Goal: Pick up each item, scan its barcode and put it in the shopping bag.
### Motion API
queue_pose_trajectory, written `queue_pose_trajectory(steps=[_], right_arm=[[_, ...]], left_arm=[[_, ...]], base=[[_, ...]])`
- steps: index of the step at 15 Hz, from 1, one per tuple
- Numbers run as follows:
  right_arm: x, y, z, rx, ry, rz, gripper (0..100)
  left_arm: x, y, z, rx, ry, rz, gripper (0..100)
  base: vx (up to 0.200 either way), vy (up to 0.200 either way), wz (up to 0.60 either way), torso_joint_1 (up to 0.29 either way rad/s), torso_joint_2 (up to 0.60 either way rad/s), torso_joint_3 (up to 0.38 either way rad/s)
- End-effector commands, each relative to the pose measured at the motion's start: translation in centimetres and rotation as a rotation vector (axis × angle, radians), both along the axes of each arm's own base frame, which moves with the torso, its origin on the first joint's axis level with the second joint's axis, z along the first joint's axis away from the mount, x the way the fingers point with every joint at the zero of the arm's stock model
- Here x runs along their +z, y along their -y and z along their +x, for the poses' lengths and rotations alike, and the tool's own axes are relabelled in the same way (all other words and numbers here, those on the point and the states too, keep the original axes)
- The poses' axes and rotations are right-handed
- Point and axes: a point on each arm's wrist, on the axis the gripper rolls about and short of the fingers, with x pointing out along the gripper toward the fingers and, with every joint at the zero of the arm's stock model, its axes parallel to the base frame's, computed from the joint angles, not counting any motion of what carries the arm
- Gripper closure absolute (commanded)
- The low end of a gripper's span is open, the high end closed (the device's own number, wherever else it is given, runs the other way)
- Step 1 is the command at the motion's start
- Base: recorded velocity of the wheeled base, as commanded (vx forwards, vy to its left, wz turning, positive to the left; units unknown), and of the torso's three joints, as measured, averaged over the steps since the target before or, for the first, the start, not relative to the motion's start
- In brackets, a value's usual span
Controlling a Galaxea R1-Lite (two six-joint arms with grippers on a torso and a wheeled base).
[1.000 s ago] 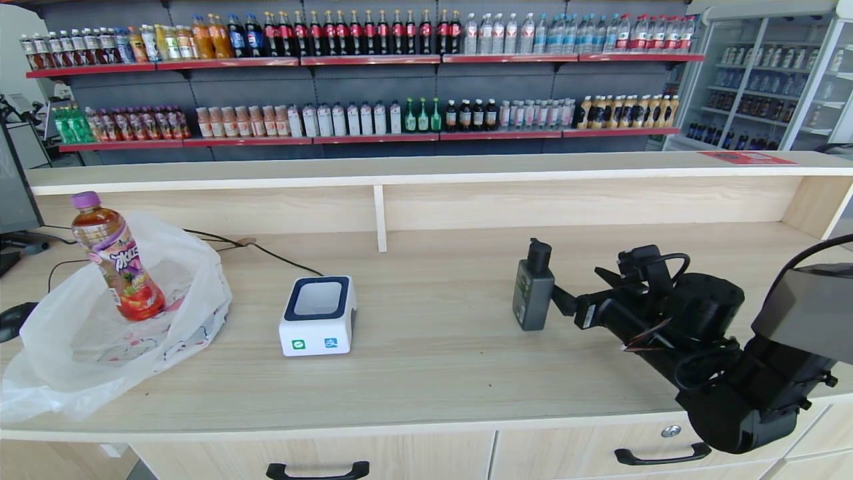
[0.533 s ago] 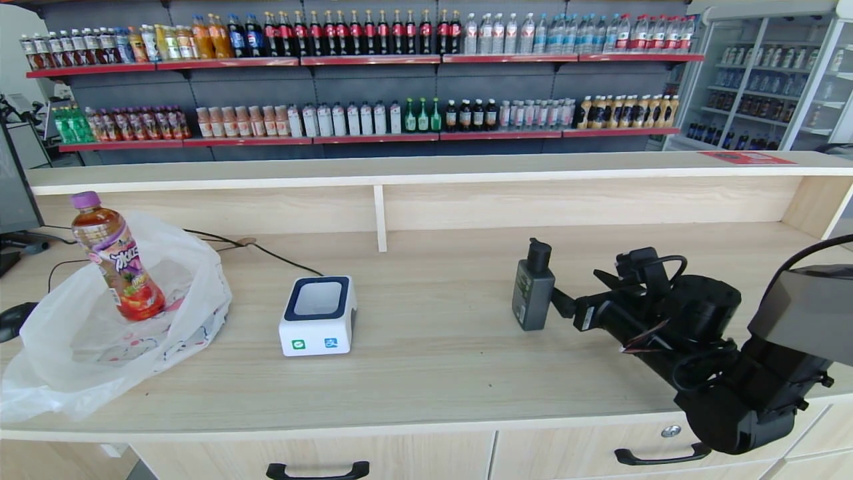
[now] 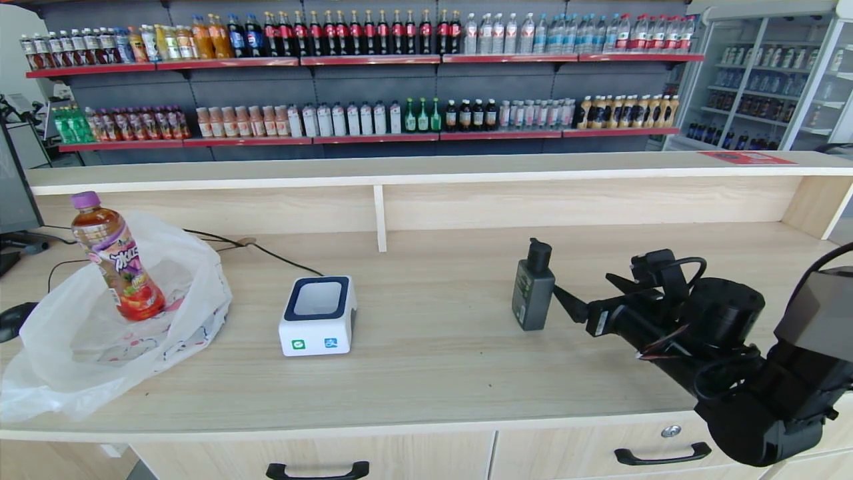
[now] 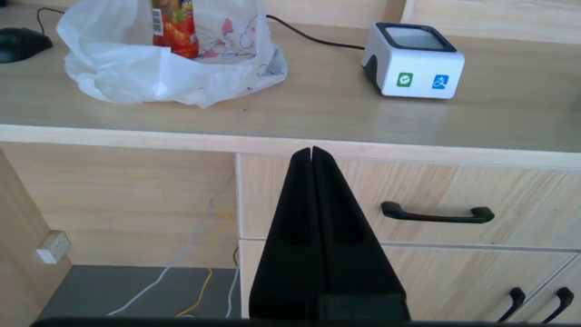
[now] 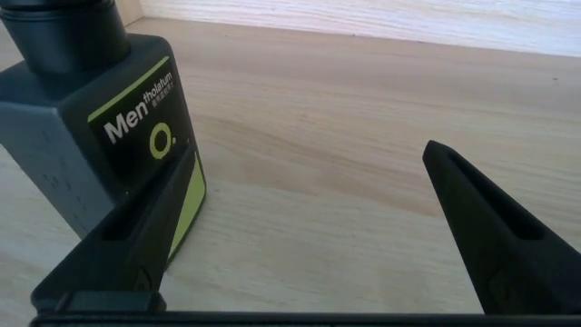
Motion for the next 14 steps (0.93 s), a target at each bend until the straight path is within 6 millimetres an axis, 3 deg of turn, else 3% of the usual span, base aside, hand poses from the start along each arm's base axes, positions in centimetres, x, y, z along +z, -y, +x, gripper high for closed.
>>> queue_pose_trajectory(steps=[1,6,9,11,14], right_arm=[[1.3,0.1,-0.7,0.001,0.034,0.003,0],[3.1,0.5,-3.9,-0.034,0.073,-0.076,0],[5.0,-1.7,-4.9,-0.1,0.134,-0.047,0],[5.3,-5.0,-6.3,-0.072,0.134,0.0,0],[5.7,-7.5,-5.0,-0.224,0.145,0.142,0]], left_arm=[[0.0,0.0,0.0,0.0,-0.001,0.0,100],[0.0,0.0,0.0,0.0,0.001,0.0,100],[0.0,0.0,0.0,0.0,-0.001,0.0,100],[0.0,0.0,0.0,0.0,0.001,0.0,100],[0.0,0.0,0.0,0.0,0.001,0.0,100]], base=[[0.0,0.0,0.0,0.0,0.0,0.0],[0.0,0.0,0.0,0.0,0.0,0.0],[0.0,0.0,0.0,0.0,0.0,0.0],[0.0,0.0,0.0,0.0,0.0,0.0],[0.0,0.0,0.0,0.0,0.0,0.0]])
